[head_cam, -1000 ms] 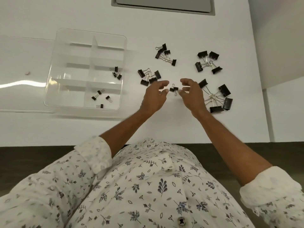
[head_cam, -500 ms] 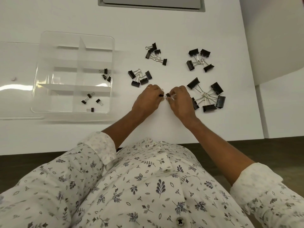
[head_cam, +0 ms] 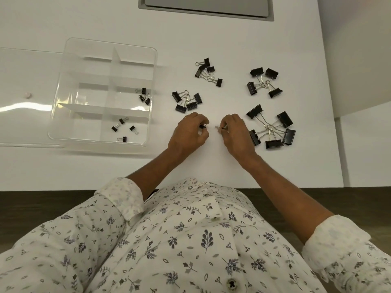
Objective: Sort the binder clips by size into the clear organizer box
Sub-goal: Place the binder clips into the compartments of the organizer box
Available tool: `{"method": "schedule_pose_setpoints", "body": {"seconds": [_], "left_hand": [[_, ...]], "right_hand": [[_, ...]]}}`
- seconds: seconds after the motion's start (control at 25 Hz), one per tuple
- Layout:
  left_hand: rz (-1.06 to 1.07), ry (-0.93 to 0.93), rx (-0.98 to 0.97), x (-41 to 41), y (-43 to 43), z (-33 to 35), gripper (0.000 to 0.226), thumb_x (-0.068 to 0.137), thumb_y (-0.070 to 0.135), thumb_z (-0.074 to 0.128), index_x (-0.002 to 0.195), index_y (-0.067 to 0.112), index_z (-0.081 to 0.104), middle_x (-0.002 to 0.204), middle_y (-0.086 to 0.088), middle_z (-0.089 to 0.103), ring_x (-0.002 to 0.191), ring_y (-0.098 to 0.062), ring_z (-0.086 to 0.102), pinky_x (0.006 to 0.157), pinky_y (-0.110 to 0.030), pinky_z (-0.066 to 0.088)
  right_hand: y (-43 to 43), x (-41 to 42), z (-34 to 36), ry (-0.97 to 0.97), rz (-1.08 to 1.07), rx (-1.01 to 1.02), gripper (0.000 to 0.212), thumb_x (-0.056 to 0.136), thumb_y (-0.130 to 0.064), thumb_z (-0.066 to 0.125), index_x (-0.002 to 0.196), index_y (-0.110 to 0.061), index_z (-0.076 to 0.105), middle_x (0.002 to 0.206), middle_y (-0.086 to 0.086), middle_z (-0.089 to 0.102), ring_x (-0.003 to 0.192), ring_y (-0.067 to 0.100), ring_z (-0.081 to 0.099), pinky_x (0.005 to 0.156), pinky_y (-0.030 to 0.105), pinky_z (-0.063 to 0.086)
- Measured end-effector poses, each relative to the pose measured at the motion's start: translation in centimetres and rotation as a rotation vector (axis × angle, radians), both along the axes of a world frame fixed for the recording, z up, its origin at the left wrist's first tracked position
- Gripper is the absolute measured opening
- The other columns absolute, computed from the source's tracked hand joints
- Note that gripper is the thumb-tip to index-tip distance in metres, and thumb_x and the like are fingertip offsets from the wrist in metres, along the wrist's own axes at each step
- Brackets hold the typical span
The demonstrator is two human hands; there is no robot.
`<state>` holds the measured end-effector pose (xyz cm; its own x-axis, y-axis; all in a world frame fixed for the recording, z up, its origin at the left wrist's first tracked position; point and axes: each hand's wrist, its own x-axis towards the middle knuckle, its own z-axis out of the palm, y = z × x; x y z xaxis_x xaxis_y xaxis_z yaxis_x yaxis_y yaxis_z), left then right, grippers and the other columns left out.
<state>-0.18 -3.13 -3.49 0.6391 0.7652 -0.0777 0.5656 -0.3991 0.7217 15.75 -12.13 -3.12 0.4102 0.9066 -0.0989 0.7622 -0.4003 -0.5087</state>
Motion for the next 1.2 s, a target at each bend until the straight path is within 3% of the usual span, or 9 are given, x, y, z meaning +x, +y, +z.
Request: {"method": "schedule_pose_setpoints", "body": {"seconds": [0.16,0.24,0.36,0.52,0.72,0.84,1.0,1.08,1.2], "left_hand": [[0.200,-0.155,-0.195,-1.3,-0.2,2.0,0.024,0.090,0.018,0.067,0.112,0.016,0.075,0.107,0.004,0.073,0.091,-0.005,0.070,0.085,-0.027,0.061],[0.320,-0.225,-0.263,-2.1,0.0,3.3,0.025,0.095,0.019,0.063,0.115,0.014,0.077,0.104,0.001,0.078,0.088,-0.004,0.074,0.086,-0.028,0.062],[0.526,-0.494,-0.529,-3.7,0.7,5.6,0.022,0.100,0.010,0.060,0.115,0.006,0.075,0.103,-0.010,0.078,0.090,-0.017,0.078,0.086,-0.028,0.062],[0.771,-0.769,-0.748,-6.4,2.8,7.6,0.019,0.100,0.006,0.060,0.112,0.000,0.073,0.103,-0.014,0.075,0.103,-0.030,0.075,0.090,-0.027,0.060],[0.887,-0.865,-0.803,-9.0,5.5,8.8,0.021,0.097,0.000,0.061,0.113,-0.009,0.070,0.104,-0.017,0.072,0.096,-0.025,0.072,0.099,-0.036,0.058],[0.985,-0.876,-0.813,-10.0,7.0,9.2,0.031,0.101,-0.001,0.055,0.131,-0.004,0.061,0.102,-0.012,0.071,0.092,-0.020,0.071,0.091,-0.030,0.061],[1.008,-0.735,-0.776,-10.6,8.1,8.9,0.049,0.102,0.005,0.053,0.150,0.011,0.045,0.101,0.002,0.066,0.083,-0.006,0.063,0.096,-0.026,0.054],[0.952,-0.678,-0.747,-10.8,8.0,8.1,0.050,0.103,0.007,0.051,0.152,0.013,0.043,0.115,0.004,0.066,0.098,-0.009,0.063,0.099,-0.024,0.051],[0.883,-0.613,-0.687,-10.3,7.2,6.6,0.046,0.103,0.007,0.050,0.148,0.014,0.049,0.143,-0.001,0.059,0.132,-0.014,0.057,0.116,-0.033,0.044]], "right_hand": [[0.8,-1.3,1.5,0.270,-0.131,0.043,0.012,0.098,-0.012,0.059,0.110,-0.012,0.061,0.094,0.000,0.066,0.083,0.020,0.065,0.075,0.034,0.055],[2.0,-2.2,2.6,0.591,-0.254,0.017,0.019,0.100,-0.012,0.058,0.117,-0.010,0.067,0.098,0.002,0.070,0.086,0.018,0.070,0.081,0.028,0.060],[4.2,-4.0,4.5,1.199,-0.395,0.003,0.019,0.100,-0.004,0.057,0.116,0.001,0.068,0.105,0.011,0.068,0.096,0.022,0.068,0.093,0.030,0.059],[7.2,-6.9,7.7,1.565,-0.463,0.059,0.022,0.101,-0.005,0.054,0.117,0.005,0.064,0.111,0.019,0.067,0.099,0.029,0.071,0.097,0.034,0.058],[11.0,-10.2,10.1,1.653,-0.308,-0.052,0.046,0.107,-0.038,0.046,0.135,-0.003,0.055,0.133,0.012,0.061,0.132,0.026,0.056,0.111,0.041,0.048],[12.6,-11.4,11.0,1.641,-0.168,-0.136,0.073,0.104,-0.059,0.035,0.158,-0.010,0.028,0.160,0.001,0.040,0.152,0.017,0.031,0.119,0.044,0.037],[12.8,-11.2,10.8,1.595,-0.131,-0.102,0.071,0.105,-0.061,0.028,0.161,-0.019,0.019,0.165,-0.006,0.032,0.156,0.010,0.015,0.125,0.043,0.026],[12.3,-10.3,9.9,1.534,-0.166,-0.053,0.066,0.107,-0.056,0.029,0.161,-0.018,0.023,0.163,-0.006,0.035,0.155,0.010,0.019,0.125,0.039,0.026],[11.1,-8.6,8.3,1.390,-0.234,0.051,0.056,0.110,-0.043,0.034,0.159,-0.017,0.028,0.162,-0.004,0.038,0.152,0.009,0.028,0.124,0.036,0.027]]}}
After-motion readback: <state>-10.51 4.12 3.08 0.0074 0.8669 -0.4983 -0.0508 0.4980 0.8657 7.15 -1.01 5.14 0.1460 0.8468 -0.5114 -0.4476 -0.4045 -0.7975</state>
